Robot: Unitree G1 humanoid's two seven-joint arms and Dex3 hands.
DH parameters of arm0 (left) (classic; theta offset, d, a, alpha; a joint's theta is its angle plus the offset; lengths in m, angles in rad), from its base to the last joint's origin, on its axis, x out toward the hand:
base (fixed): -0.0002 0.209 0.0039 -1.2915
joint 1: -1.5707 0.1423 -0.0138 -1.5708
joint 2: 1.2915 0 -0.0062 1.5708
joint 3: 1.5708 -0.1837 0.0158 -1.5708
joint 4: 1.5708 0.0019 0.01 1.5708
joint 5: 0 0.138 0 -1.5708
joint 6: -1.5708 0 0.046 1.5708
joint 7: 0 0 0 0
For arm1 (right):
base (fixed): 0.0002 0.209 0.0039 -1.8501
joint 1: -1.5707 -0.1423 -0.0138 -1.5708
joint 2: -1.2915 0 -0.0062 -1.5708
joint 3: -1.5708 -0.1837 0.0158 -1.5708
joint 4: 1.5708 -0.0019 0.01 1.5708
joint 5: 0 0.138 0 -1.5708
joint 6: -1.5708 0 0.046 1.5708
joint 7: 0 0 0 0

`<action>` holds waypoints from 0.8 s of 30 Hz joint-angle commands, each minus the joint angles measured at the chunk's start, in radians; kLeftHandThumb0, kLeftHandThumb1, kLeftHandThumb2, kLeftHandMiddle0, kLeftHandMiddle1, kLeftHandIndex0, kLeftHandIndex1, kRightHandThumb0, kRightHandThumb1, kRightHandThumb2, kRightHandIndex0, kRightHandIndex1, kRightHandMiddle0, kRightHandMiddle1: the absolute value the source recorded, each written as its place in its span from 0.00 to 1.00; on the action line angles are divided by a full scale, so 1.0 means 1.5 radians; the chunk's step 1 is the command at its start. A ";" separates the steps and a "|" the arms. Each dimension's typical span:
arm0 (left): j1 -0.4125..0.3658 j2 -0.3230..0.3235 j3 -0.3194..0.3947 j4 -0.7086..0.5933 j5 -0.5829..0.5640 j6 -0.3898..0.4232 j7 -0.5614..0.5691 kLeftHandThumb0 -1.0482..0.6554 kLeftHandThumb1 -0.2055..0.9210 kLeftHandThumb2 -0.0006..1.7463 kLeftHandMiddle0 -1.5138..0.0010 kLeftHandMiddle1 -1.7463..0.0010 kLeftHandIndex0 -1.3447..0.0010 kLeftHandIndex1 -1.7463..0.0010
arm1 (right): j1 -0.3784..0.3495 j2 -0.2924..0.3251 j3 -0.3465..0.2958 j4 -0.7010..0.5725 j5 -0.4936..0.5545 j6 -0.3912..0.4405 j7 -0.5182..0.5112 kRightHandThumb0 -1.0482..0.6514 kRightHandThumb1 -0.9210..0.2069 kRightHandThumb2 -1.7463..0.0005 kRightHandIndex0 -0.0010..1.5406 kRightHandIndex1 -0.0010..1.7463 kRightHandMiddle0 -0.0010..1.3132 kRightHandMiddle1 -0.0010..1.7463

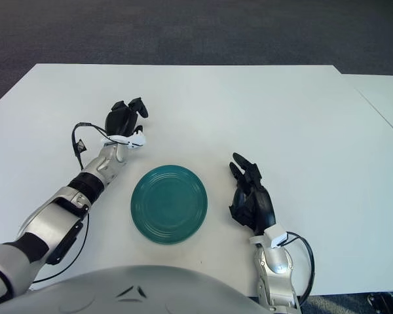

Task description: Put the charger into the plate.

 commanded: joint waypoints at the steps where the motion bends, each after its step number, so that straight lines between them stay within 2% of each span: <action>1: 0.020 0.003 0.007 -0.055 0.004 0.021 -0.029 0.62 0.22 0.91 0.46 0.08 0.52 0.00 | 0.045 0.010 0.019 -0.040 -0.001 0.054 -0.002 0.00 0.00 0.46 0.15 0.00 0.00 0.31; 6: 0.038 0.003 0.011 -0.119 0.007 0.039 -0.052 0.62 0.22 0.90 0.45 0.10 0.52 0.00 | 0.051 0.008 0.017 -0.045 0.004 0.041 0.000 0.00 0.00 0.44 0.19 0.01 0.00 0.35; 12: 0.052 0.012 0.009 -0.178 0.020 0.045 -0.076 0.62 0.22 0.90 0.44 0.11 0.53 0.00 | 0.039 0.008 0.006 0.031 -0.029 -0.035 -0.017 0.00 0.00 0.43 0.21 0.01 0.02 0.37; 16: 0.057 0.022 0.008 -0.215 0.035 0.052 -0.096 0.62 0.22 0.89 0.43 0.12 0.53 0.00 | 0.036 0.011 0.007 0.032 -0.019 -0.046 -0.011 0.01 0.00 0.42 0.22 0.02 0.03 0.38; 19: 0.057 0.029 0.004 -0.238 0.051 0.059 -0.115 0.62 0.21 0.91 0.44 0.09 0.53 0.00 | 0.020 0.013 0.007 0.013 -0.013 -0.026 -0.013 0.02 0.00 0.40 0.23 0.02 0.04 0.38; 24: 0.059 0.030 0.003 -0.263 0.071 0.072 -0.131 0.62 0.21 0.93 0.46 0.04 0.53 0.00 | 0.023 0.007 0.006 0.020 -0.056 -0.029 -0.032 0.03 0.00 0.37 0.26 0.02 0.05 0.38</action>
